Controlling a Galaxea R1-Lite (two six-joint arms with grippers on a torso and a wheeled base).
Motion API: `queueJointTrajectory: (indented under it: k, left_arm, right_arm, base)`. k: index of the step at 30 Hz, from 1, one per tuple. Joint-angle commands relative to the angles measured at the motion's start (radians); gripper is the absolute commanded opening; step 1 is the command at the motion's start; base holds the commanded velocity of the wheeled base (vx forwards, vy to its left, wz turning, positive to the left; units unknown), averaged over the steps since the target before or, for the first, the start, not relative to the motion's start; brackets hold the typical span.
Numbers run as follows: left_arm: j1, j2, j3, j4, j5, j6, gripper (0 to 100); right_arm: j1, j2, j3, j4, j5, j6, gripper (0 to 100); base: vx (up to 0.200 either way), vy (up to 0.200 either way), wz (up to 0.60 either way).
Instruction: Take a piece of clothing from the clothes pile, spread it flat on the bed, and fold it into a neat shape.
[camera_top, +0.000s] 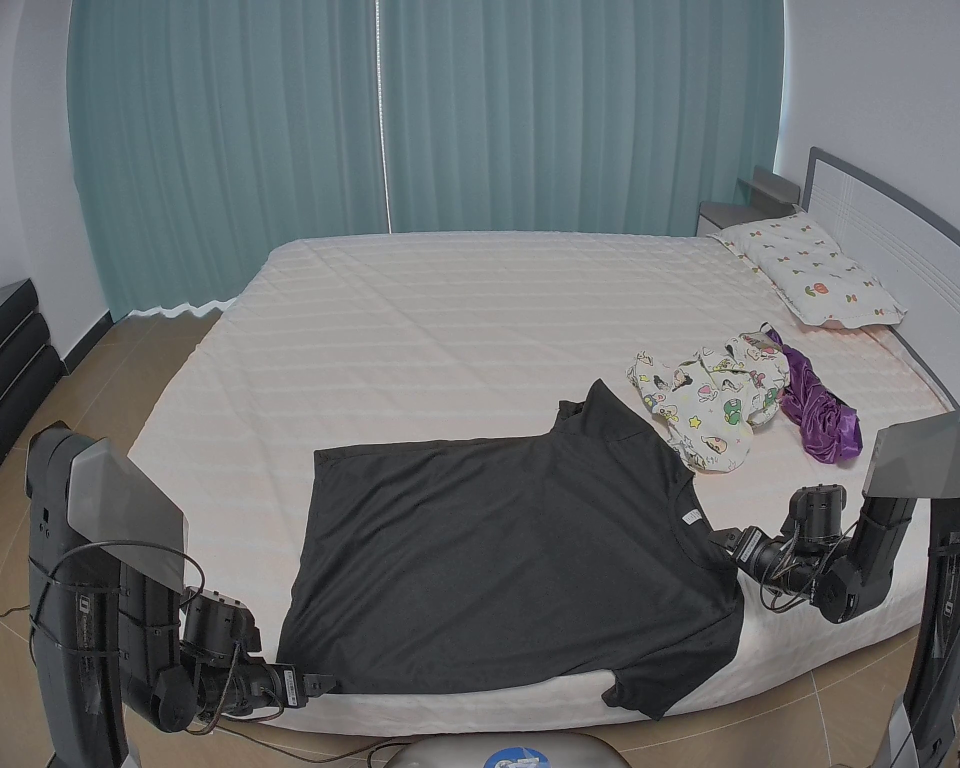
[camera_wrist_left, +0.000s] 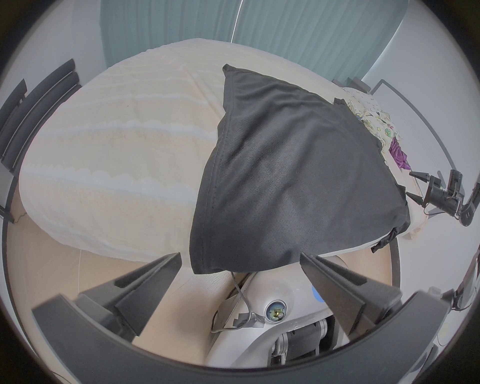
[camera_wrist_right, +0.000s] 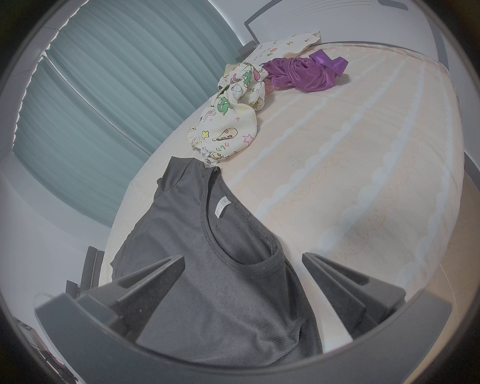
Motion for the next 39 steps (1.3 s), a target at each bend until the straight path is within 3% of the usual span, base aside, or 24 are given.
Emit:
queueJointTrajectory:
  k: [1, 20, 21, 34, 39]
  left_arm:
    - [-0.004, 0.030, -0.016, -0.017, 0.007, 0.003, 100]
    - [-0.032, 0.165, 0.018, -0.223, 0.085, 0.040, 100]
    - [-0.032, 0.165, 0.018, -0.223, 0.085, 0.040, 0]
    - [-0.004, 0.079, 0.068, -0.223, 0.073, 0.023, 0]
    - [-0.004, 0.032, 0.045, -0.223, 0.071, -0.023, 0]
  right_arm:
    - [0.000, 0.002, 0.000, 0.000, 0.000, 0.000, 100]
    - [0.001, 0.015, 0.005, -0.028, 0.000, -0.009, 100]
    - [0.001, 0.015, 0.005, -0.028, 0.000, -0.011, 100]
    - [0.010, 0.012, 0.014, -0.028, 0.002, -0.015, 100]
    - [0.010, 0.007, 0.032, -0.028, 0.008, -0.037, 100]
  base:
    - [0.000, 0.000, 0.00]
    - [0.000, 0.000, 0.00]
    - [0.000, 0.000, 0.00]
    - [0.000, 0.000, 0.00]
    - [0.000, 0.000, 0.00]
